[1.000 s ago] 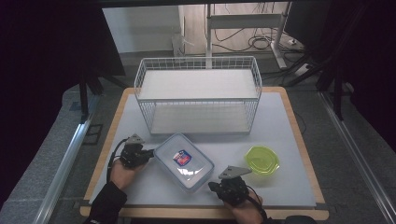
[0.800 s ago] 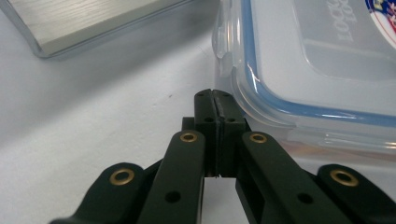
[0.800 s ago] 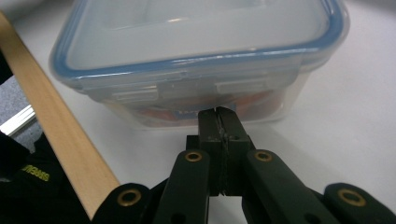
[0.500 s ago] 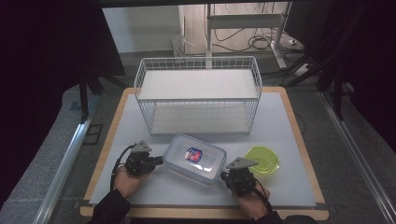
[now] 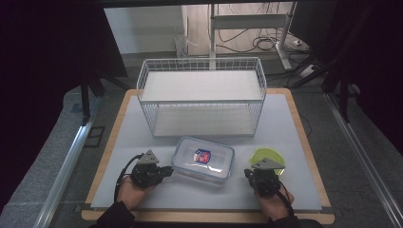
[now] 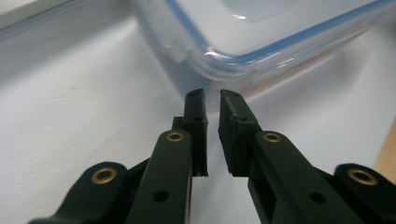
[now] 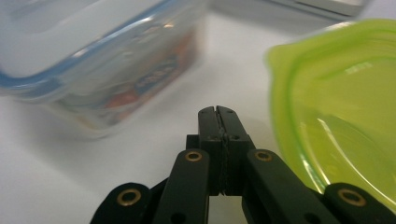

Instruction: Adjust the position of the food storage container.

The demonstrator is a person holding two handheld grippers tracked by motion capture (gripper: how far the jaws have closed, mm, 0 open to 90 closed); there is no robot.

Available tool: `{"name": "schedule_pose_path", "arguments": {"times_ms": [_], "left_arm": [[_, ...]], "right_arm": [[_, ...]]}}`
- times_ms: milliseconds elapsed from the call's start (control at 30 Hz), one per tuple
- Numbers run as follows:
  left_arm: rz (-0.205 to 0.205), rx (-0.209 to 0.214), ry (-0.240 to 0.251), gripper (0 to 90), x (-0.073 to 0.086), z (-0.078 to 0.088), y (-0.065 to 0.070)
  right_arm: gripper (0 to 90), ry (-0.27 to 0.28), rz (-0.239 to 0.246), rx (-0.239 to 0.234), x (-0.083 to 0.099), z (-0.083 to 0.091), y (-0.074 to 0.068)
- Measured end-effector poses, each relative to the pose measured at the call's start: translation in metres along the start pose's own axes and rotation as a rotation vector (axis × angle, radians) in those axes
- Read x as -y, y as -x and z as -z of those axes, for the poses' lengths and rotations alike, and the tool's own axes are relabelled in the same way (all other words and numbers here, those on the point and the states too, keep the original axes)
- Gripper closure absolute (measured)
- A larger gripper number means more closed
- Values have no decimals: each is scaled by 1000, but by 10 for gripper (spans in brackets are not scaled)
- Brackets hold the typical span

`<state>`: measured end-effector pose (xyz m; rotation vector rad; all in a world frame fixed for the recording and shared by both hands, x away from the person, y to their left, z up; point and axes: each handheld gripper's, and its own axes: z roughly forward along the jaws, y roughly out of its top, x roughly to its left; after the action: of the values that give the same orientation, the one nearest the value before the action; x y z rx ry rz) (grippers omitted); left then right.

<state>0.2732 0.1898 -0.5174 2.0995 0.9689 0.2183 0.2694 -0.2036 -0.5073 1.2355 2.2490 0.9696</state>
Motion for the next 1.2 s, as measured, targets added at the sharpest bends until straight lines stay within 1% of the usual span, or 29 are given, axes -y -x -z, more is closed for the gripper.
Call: {"name": "schedule_pose_path", "arguments": {"times_ms": [133, 167, 233, 333, 433, 467, 500, 533, 567, 600, 667, 700, 767, 800, 833, 867, 900, 933, 967, 1000, 1100, 1200], "left_arm": [[14, -34, 1, 727, 3, 3, -6], [15, -37, 1, 700, 3, 4, -7], [20, -45, 1, 678, 4, 5, -9], [7, -45, -10, 619, 5, 5, -11], [5, -55, -23, 595, 5, 3, -15], [7, -63, -25, 597, 4, 2, -17], [12, -74, -24, 614, 3, 0, -19], [24, -84, -21, 661, 1, -3, -22], [41, -84, -13, 661, -2, -7, -25], [48, -82, -10, 684, -5, -11, -28], [53, -62, -12, 717, -10, -20, -30], [52, -45, -15, 729, -11, -24, -30], [53, -12, -14, 742, -13, -29, -28], [48, -22, -16, 769, -13, -30, -26], [47, -24, -19, 777, -14, -29, -25], [53, -14, -14, 788, -14, -28, -25], [66, -5, -4, 796, -13, -26, -25], [74, 5, 0, 805, -13, -25, -24], [72, 6, 2, 816, -13, -24, -23], [69, -1, 0, 828, -13, -23, -20], [70, -2, -6, 850, -12, -21, -16], [65, -4, -15, 866, -10, -19, -10]], "right_arm": [[899, 3, -3, 17, 1, 1, 7], [899, 3, -6, 23, 1, 1, 10], [899, 5, -16, 37, 0, 2, 16], [899, 11, -33, 60, -1, 3, 26], [899, 9, -54, 79, -1, 2, 33], [899, 7, -63, 77, 0, 2, 34], [899, 5, -58, 72, -1, 3, 32], [898, 7, -29, 63, -3, 3, 22], [898, 7, -29, 63, -3, 3, 22], [897, 11, -19, 44, -5, 2, 15], [896, 9, 20, 10, -8, -2, 0], [896, 6, 33, -8, -10, -6, -7], [896, -3, 42, -47, -13, -13, -17], [896, -7, 40, -63, -15, -17, -20], [899, -2, 34, -82, -16, -19, -22], [899, -4, 38, -66, -18, -20, -23], [899, 5, 41, -65, -20, -21, -23], [899, 11, 24, -79, -22, -20, -21], [900, 6, 23, -77, -24, -21, -20], [900, 6, 37, -69, -25, -22, -20], [900, 7, 33, -78, -27, -25, -15], [900, 4, 42, -78, -30, -28, -12]]}}
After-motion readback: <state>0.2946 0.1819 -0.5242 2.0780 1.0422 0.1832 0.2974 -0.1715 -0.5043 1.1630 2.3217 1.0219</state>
